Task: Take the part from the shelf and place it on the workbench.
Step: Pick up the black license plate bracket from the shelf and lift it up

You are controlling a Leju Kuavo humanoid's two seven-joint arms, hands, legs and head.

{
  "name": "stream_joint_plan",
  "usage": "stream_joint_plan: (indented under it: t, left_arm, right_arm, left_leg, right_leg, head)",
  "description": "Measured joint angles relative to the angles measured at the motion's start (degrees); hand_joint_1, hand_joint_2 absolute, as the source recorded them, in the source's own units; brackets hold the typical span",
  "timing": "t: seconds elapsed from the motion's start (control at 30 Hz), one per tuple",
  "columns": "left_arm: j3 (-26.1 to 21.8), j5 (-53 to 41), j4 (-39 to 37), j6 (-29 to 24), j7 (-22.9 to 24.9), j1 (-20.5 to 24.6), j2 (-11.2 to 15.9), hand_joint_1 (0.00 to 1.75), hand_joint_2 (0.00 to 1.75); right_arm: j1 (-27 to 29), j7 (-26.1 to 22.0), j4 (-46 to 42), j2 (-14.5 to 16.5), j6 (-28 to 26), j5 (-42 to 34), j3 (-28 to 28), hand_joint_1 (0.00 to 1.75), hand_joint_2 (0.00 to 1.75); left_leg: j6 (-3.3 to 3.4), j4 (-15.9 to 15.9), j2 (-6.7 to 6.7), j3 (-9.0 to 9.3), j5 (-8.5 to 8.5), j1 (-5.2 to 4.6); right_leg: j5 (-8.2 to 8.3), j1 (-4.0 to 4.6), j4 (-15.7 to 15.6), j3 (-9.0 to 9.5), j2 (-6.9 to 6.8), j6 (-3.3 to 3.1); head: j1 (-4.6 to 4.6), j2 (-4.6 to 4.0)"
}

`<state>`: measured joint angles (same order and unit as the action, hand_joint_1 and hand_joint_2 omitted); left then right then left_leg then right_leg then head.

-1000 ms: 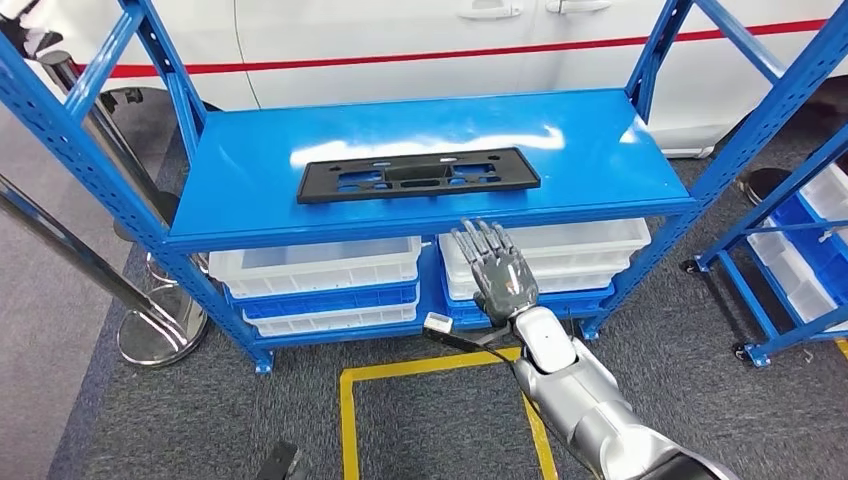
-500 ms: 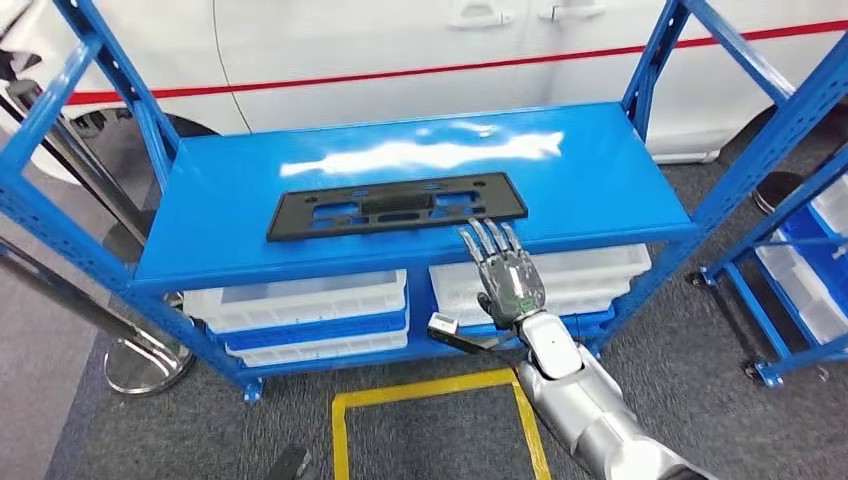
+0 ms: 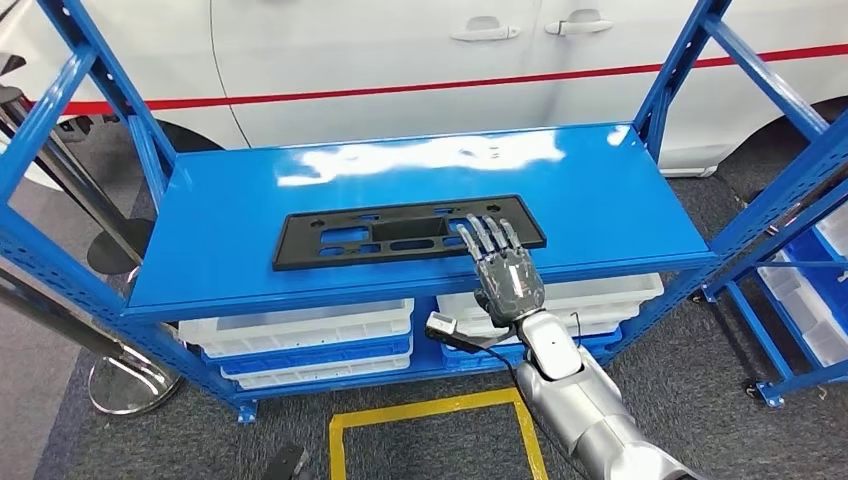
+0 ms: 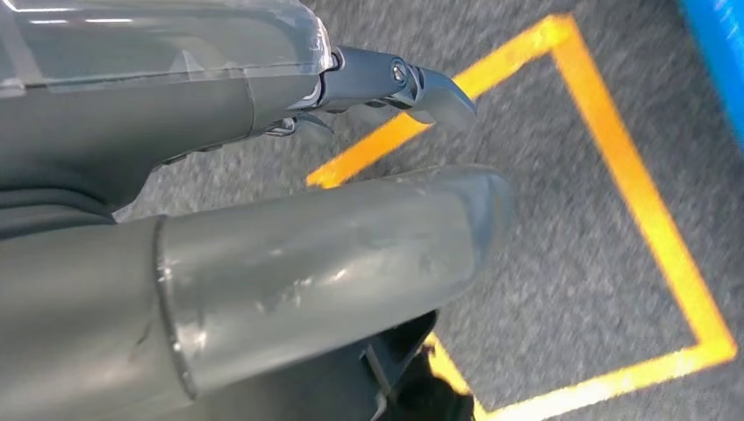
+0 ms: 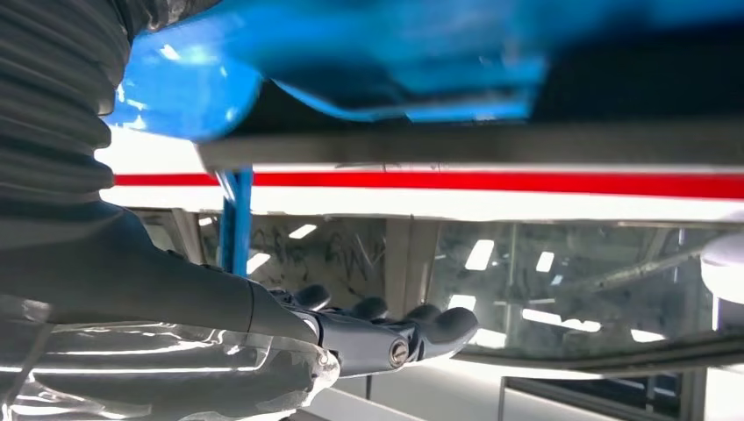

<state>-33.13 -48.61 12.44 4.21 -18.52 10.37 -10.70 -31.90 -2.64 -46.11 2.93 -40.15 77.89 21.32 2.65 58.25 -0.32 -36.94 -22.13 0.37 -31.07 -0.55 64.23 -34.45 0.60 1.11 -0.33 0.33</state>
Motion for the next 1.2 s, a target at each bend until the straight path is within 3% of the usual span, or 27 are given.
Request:
stream_joint_plan:
  t: [0.07,0.1,0.13,0.17,0.23,0.3,0.4,0.47,0.57,0.6,0.63,0.67,0.77,0.83,1.0,1.17,1.2]
  left_arm:
    - [0.00,-0.02,0.00,-0.01,-0.02,0.11,-0.04,0.00,0.00]
    - [0.00,-0.02,0.00,-0.02,-0.02,0.09,-0.05,0.00,0.00]
    - [-0.01,-0.02,0.00,-0.02,-0.02,0.05,-0.05,0.00,0.00]
    - [0.00,-0.02,0.00,-0.02,-0.02,0.01,-0.07,0.00,0.00]
    - [0.01,-0.01,0.00,-0.02,-0.02,-0.03,-0.19,0.00,0.00]
    - [0.02,0.00,0.00,-0.02,-0.04,0.06,-0.34,0.00,0.00]
    - [0.02,0.00,0.00,-0.04,-0.06,0.11,-0.39,0.00,0.00]
    - [0.02,-0.01,0.00,-0.07,-0.10,0.13,-0.38,0.00,0.00]
    - [0.04,-0.01,0.00,-0.08,-0.19,0.10,-0.38,0.00,0.00]
    - [0.04,0.00,0.00,-0.08,-0.19,0.03,-0.38,0.00,0.00]
    - [0.04,0.00,0.00,-0.08,-0.19,-0.03,-0.37,0.00,0.00]
    - [0.04,0.01,0.00,-0.08,-0.21,-0.06,-0.36,0.00,0.00]
    - [0.04,0.07,0.00,-0.08,-0.44,0.07,-0.33,0.00,0.00]
    - [0.04,0.10,0.00,-0.04,-0.66,0.10,-0.34,0.00,0.00]
    - [0.05,0.13,0.00,0.39,-1.48,0.01,-0.37,0.00,0.00]
    - [0.06,0.13,0.00,0.42,-1.56,0.03,-0.38,0.00,0.00]
    - [0.08,0.12,0.00,0.45,-1.65,0.06,-0.38,0.00,0.00]
  right_arm:
    - [0.47,-0.22,-0.38,0.01,0.00,-0.36,-0.73,0.00,1.75]
    - [0.91,-0.41,-0.72,0.01,0.00,-0.49,-1.16,0.00,1.75]
    - [1.35,-0.63,-1.17,0.03,0.00,-0.46,-1.59,0.00,1.75]
    - [1.67,-0.80,-1.64,0.05,0.00,-0.23,-2.05,0.00,1.75]
    - [1.87,-1.00,-2.38,0.08,0.01,0.30,-2.87,0.00,1.75]
    - [1.88,-1.05,-2.86,0.17,0.02,0.56,-3.37,0.00,1.75]
    - [1.99,-1.15,-3.16,0.33,0.02,0.80,-3.75,0.00,1.75]
    - [1.98,-1.19,-3.30,0.44,0.02,0.96,-3.96,0.00,1.75]
    - [2.10,-1.22,-3.42,0.66,0.02,1.23,-4.16,0.00,1.75]
    - [2.23,-1.22,-3.42,0.70,0.02,1.34,-4.21,0.00,1.75]
    - [2.36,-1.23,-3.42,0.73,0.02,1.46,-4.25,0.00,1.75]
    - [2.47,-1.23,-3.42,0.76,0.02,1.55,-4.27,0.00,1.75]
    - [2.55,-1.22,-3.42,0.87,0.02,1.71,-4.32,0.00,1.75]
    - [2.54,-1.21,-3.42,0.93,0.02,1.73,-4.38,0.00,1.75]
    - [2.53,-1.23,-3.42,0.94,0.02,1.78,-4.44,0.00,1.75]
    - [2.53,-1.23,-3.42,0.94,0.02,1.78,-4.45,0.00,1.75]
    - [2.50,-1.25,-3.42,0.94,0.02,1.80,-4.45,0.00,1.75]
  left_leg:
    - [0.43,-0.02,-0.01,0.34,-0.41,-0.07]
    - [0.51,0.01,-0.06,0.52,-0.62,-0.10]
    - [0.53,0.06,-0.14,0.75,-0.85,-0.12]
    - [0.48,0.12,-0.22,1.03,-1.11,-0.12]
    - [0.22,0.26,-0.35,1.62,-1.63,-0.17]
    - [-0.26,0.40,-0.39,1.79,-2.01,-0.37]
    - [-1.14,0.37,-0.36,1.75,-2.26,-0.42]
    - [-1.72,2.09,-0.24,1.17,-3.62,-0.35]
    - [-2.40,12.03,-0.10,-3.22,-8.76,-0.06]
    - [-2.59,15.14,-0.09,-4.74,-9.77,0.06]
    - [-2.74,16.49,-0.08,-5.45,-9.74,0.18]
    - [-2.83,15.57,-0.06,-5.05,-8.59,0.29]
    - [-2.67,4.86,0.03,0.12,-3.58,0.45]
    - [-2.17,1.27,-0.02,1.85,-2.93,0.28]
    - [-0.59,0.44,-0.10,2.28,-2.50,0.32]
    - [-0.53,0.38,-0.09,2.32,-2.48,0.33]
    - [-0.42,0.37,-0.08,2.32,-2.52,0.33]
  right_leg:
    - [-2.79,-0.10,7.53,-4.28,-0.08,0.32]
    - [-3.18,-0.17,10.21,-6.11,-0.14,0.43]
    - [-2.38,-0.21,10.83,-6.99,-0.19,0.47]
    - [-0.50,-0.22,9.22,-6.75,-0.24,0.41]
    - [4.37,-0.11,1.64,-3.95,-0.28,-0.01]
    - [6.61,0.17,-4.09,-1.68,-0.27,-0.47]
    - [6.62,0.27,-5.34,-1.22,-0.20,-1.09]
    - [6.77,-0.03,-5.76,-0.86,-0.25,-1.71]
    - [6.69,-0.14,-5.85,-0.65,-0.45,-2.24]
    - [6.62,-0.14,-5.77,-0.66,-0.49,-2.27]
    - [6.54,-0.15,-5.67,-0.66,-0.51,-2.26]
    - [6.44,-0.17,-5.56,-0.65,-0.51,-2.20]
    - [5.98,-0.17,-5.00,-0.58,-0.46,-1.62]
    - [5.84,-0.02,-4.82,-0.64,-0.44,-1.01]
    - [5.35,-0.32,-4.16,-0.83,-0.46,0.36]
    - [5.14,-0.36,-3.83,-0.93,-0.47,0.41]
    - [4.49,-0.35,-2.73,-1.49,-0.48,0.48]
  head:
    - [0.01,0.00]
    - [0.00,0.00]
    - [0.01,0.00]
    - [0.02,0.00]
    - [0.02,0.00]
    - [0.01,0.00]
    - [-0.01,0.00]
    - [-0.02,0.00]
    - [-0.02,0.00]
    - [-0.02,0.00]
    - [-0.02,0.00]
    - [-0.03,0.00]
    - [-0.02,0.00]
    - [0.00,0.00]
    - [0.02,0.00]
    - [0.02,0.00]
    - [0.02,0.00]
